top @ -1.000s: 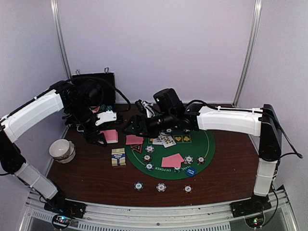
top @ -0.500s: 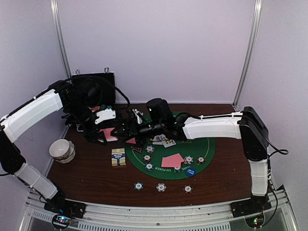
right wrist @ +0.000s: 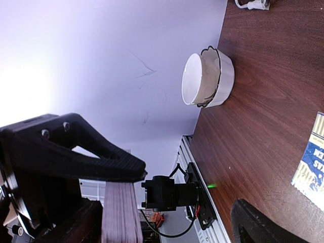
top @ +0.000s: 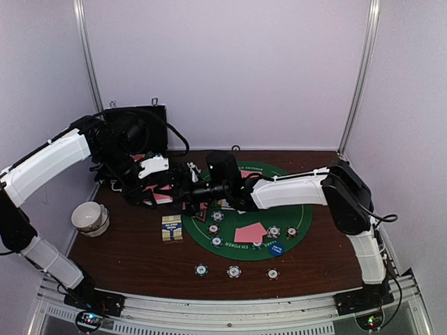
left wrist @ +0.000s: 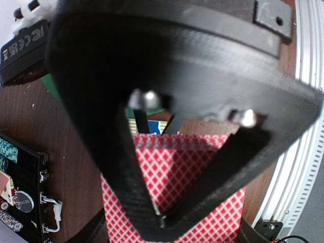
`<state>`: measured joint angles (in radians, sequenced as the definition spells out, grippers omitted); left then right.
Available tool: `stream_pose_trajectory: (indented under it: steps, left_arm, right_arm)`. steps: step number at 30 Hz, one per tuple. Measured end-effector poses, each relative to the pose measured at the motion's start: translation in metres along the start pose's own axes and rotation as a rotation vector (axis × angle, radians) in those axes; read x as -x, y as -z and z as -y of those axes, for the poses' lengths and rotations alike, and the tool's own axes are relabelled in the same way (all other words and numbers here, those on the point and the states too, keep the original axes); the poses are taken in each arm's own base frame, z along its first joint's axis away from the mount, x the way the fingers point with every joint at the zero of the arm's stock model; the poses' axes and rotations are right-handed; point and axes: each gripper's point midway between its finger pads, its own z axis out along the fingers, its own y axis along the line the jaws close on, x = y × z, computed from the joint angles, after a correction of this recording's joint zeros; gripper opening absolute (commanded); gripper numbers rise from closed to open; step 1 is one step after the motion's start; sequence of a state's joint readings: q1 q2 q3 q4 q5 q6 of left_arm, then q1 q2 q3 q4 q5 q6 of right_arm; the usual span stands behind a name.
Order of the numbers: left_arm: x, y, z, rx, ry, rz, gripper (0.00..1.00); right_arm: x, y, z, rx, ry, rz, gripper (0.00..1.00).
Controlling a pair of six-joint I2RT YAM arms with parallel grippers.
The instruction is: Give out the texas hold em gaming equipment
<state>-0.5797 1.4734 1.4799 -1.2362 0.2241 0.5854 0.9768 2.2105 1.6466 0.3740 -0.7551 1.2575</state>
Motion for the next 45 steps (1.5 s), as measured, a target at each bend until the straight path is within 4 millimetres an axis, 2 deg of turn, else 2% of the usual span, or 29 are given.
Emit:
stream_pose_trajectory:
  steps: [7, 14, 21, 26, 31, 45]
  left_arm:
    - [0.000, 0.000, 0.001, -0.003, -0.006, 0.002, 0.00]
    - [0.000, 0.000, 0.001, -0.004, -0.011, 0.003, 0.00]
    - [-0.002, 0.000, 0.002, -0.009, -0.013, -0.009, 0.00]
    - [-0.002, 0.000, 0.002, -0.010, -0.016, -0.009, 0.00]
    - [-0.003, 0.000, 0.003, -0.009, -0.016, -0.009, 0.00]
    - [-0.003, 0.001, 0.002, -0.008, -0.016, -0.010, 0.00]
  right_arm:
    - [0.009, -0.009, -0.008, 0.050, -0.036, 0.012, 0.89]
    - [0.009, -0.009, -0.011, 0.053, -0.045, -0.002, 0.82]
    - [0.008, -0.002, 0.006, 0.029, -0.066, -0.011, 0.78]
    - [0.008, 0.012, 0.003, 0.021, -0.066, -0.009, 0.70]
    - [0.009, 0.019, 0.000, 0.025, -0.067, -0.011, 0.61]
    - [0.005, 0.021, -0.013, 0.062, -0.080, -0.025, 0.54]
